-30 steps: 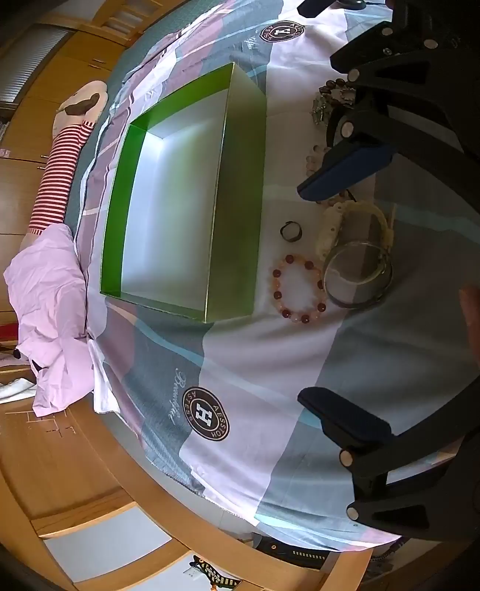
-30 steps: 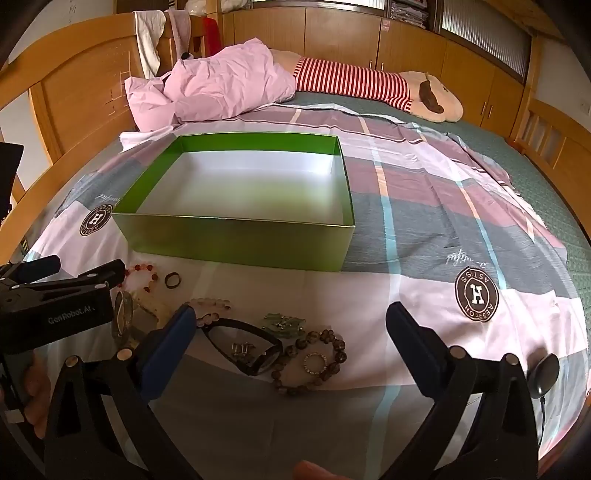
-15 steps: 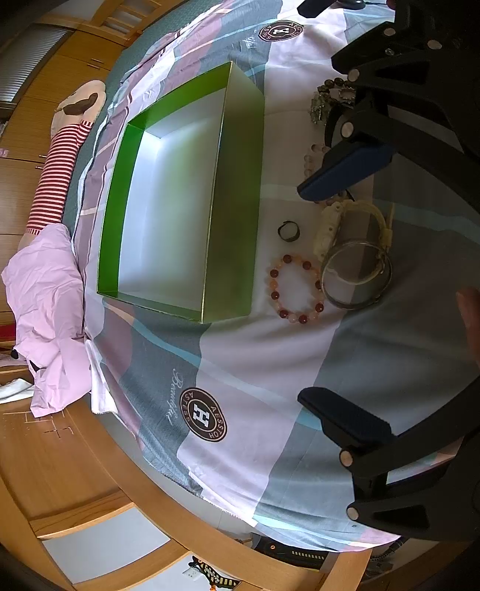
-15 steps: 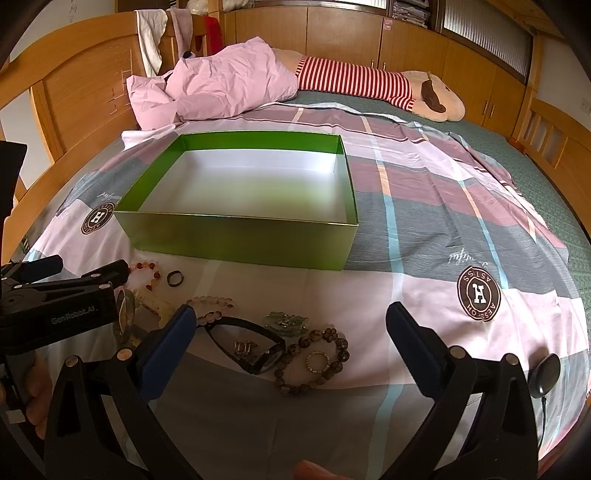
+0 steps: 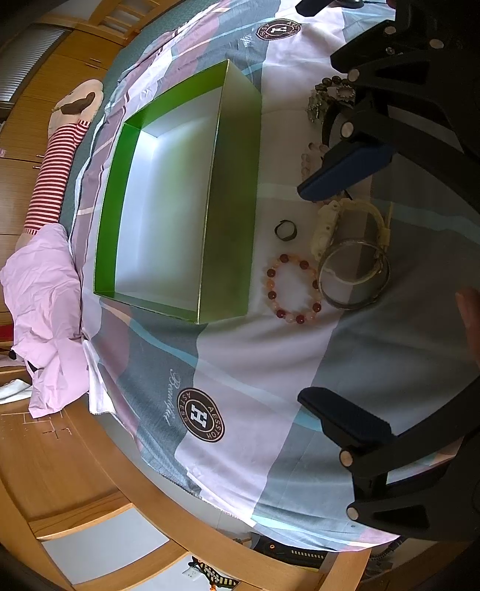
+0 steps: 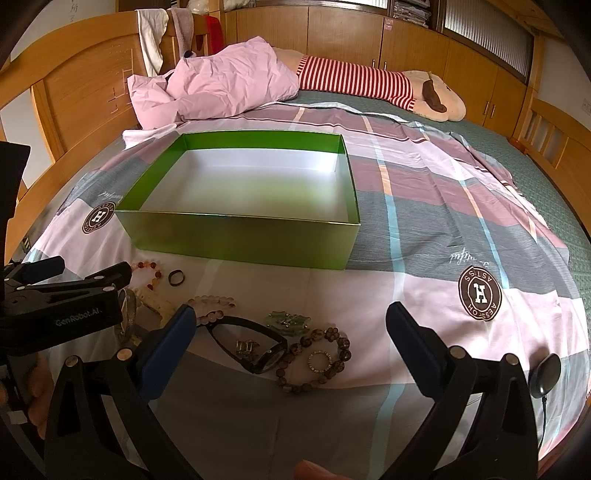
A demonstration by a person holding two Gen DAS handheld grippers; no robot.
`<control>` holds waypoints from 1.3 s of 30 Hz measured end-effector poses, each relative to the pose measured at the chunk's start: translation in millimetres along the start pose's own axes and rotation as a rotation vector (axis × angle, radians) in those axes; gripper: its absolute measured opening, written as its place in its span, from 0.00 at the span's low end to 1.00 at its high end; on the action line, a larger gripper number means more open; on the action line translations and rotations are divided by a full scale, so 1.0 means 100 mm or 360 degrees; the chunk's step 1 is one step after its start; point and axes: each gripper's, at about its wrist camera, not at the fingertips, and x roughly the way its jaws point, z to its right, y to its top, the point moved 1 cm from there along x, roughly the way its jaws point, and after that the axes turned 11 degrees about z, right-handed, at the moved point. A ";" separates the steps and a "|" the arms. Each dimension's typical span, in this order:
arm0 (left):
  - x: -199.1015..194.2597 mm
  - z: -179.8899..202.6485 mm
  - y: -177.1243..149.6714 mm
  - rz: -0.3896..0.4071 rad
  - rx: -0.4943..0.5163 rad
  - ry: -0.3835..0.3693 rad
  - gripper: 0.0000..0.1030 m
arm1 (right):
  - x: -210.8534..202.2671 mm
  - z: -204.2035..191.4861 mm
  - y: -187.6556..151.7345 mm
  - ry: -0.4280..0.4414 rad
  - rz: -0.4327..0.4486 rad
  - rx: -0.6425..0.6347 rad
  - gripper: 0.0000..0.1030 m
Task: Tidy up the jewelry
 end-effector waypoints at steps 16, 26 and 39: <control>0.00 0.00 0.00 -0.0003 0.0001 0.0001 0.97 | -0.01 -0.01 0.00 0.0001 -0.0001 -0.0001 0.98; 0.00 0.00 0.00 -0.0007 0.0003 0.0003 0.97 | -0.01 0.00 0.01 0.0001 -0.0004 -0.0002 0.98; 0.01 0.00 -0.01 -0.0014 0.0006 0.0006 0.97 | 0.00 -0.07 -0.02 0.0000 -0.0007 -0.0010 0.98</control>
